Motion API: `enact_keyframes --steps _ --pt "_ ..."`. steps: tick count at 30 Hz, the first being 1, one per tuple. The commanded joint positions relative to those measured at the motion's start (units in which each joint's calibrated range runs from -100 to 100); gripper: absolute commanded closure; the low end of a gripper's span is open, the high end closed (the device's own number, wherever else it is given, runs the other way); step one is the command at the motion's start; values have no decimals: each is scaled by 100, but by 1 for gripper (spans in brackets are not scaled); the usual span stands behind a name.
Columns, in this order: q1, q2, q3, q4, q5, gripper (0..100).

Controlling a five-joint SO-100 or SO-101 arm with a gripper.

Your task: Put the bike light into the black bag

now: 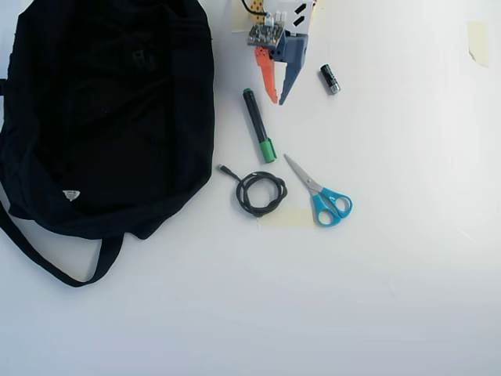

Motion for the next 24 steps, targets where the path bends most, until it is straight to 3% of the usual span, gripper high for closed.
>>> enact_keyframes --steps 1,5,10,24 --pt "-11 -66 392 47 396 98" --pt "-11 -66 392 787 1035 98" --pt "-123 -66 392 1752 1067 98" --pt "-145 -50 392 1812 1072 98"
